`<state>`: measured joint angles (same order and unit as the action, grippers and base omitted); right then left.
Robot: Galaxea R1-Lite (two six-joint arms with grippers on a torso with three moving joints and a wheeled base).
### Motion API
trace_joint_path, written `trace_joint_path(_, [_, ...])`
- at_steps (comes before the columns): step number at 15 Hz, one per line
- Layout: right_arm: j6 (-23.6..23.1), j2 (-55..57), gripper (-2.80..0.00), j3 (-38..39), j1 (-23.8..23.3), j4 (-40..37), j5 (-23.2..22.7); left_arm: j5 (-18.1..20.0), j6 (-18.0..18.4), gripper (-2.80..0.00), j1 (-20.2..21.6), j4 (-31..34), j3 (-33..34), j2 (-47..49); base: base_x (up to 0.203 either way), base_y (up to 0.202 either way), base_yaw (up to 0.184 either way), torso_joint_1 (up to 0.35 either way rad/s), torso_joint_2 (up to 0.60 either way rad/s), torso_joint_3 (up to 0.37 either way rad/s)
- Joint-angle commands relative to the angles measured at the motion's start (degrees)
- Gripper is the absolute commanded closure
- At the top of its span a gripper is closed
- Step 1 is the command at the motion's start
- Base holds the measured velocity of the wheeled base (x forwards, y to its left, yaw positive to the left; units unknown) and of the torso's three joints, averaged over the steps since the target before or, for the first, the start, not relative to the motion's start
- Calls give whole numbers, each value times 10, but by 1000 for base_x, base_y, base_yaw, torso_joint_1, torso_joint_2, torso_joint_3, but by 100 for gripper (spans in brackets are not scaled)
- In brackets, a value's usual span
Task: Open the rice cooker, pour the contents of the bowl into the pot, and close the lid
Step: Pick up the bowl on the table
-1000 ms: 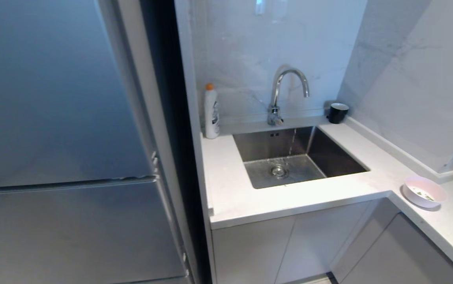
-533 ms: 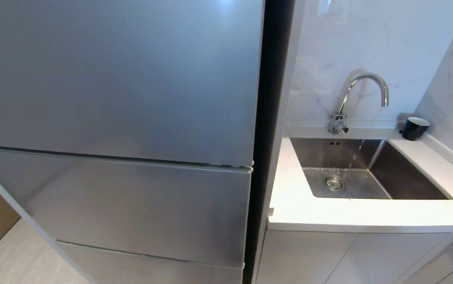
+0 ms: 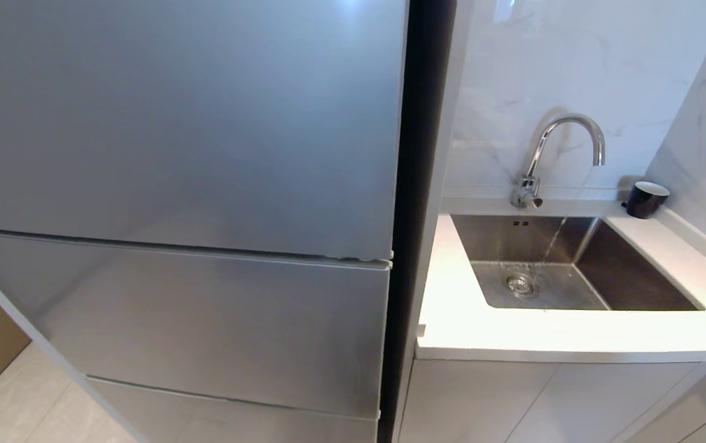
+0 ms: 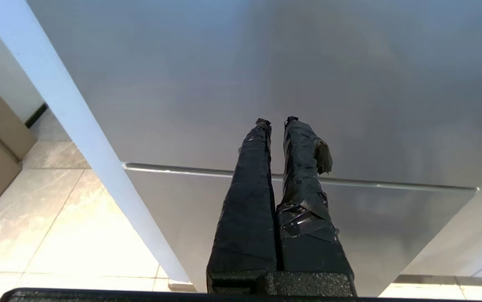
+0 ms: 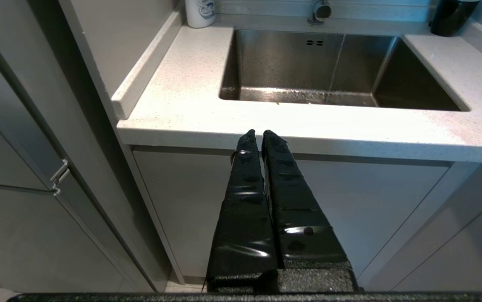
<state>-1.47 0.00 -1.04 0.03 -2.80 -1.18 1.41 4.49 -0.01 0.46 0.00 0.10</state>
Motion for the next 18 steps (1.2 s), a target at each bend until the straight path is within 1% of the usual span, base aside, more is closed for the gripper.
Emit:
trace_joint_path(1, [0, 0, 0, 0, 0, 0, 0, 0, 1, 0, 0, 0, 1, 1, 0, 0, 0, 0, 0, 0])
trace_joint_path(4, [4, 1, 0, 0, 0, -1, 7, -1, 1, 0, 0, 1, 1, 1, -1, -117, 6, 2, 1, 3])
trace_joint_path(14, [7, 0, 0, 0, 0, 0, 9, -1, 0, 0, -1, 1, 1, 1, 0, -194, 2, 0, 3, 2])
trace_joint_path(18, [7, 0, 0, 0, 1, 0, 9, -2, -6, 0, 0, 1, 1, 0, 0, -194, 1, 1, 2, 1])
